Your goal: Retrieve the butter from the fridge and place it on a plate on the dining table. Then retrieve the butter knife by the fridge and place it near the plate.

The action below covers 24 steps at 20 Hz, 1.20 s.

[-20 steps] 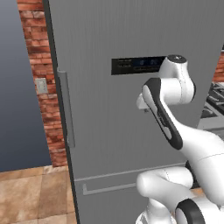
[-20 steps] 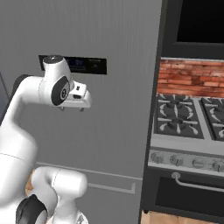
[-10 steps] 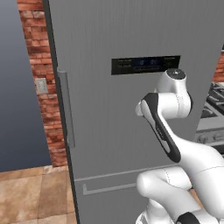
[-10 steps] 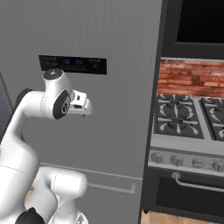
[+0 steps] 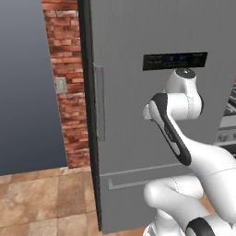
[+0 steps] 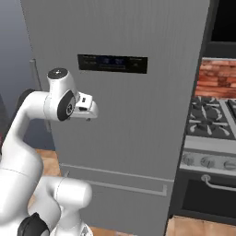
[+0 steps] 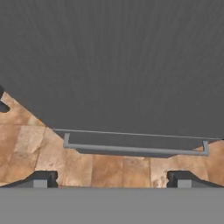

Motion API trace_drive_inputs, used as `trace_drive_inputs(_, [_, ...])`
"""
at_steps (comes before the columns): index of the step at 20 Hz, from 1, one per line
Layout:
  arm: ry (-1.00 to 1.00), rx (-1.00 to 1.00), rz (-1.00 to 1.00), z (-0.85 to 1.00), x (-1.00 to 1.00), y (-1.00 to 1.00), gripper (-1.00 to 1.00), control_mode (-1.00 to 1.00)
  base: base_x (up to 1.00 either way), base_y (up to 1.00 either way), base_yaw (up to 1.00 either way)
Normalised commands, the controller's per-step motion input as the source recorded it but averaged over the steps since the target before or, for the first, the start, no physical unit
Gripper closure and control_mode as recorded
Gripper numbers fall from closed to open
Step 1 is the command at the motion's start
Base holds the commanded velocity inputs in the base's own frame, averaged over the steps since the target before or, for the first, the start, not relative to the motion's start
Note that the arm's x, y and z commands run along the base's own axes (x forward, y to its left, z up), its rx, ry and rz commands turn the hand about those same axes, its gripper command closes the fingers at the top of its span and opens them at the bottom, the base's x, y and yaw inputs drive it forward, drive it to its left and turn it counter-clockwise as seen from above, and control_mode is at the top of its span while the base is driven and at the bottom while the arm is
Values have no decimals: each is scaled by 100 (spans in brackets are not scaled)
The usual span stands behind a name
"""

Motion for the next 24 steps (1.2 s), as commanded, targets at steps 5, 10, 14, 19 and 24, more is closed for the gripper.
trace_drive_inputs(5, [0, 0, 0, 0, 0, 0, -100, 100, -6, 93, 0])
trace_drive_inputs(10, [0, 0, 0, 0, 0, 0, -100, 100, 0, 88, 0])
trace_drive_inputs(14, [0, 0, 0, 0, 0, 0, -100, 100, -6, 45, 0])
trace_drive_inputs(19, [-1, 0, 0, 0, 3, -19, -100, -100, 0, 0, 0])
trace_drive_inputs(24, [-21, 4, 0, 20, 10, -97, -100, -100, 0, 0, 0])
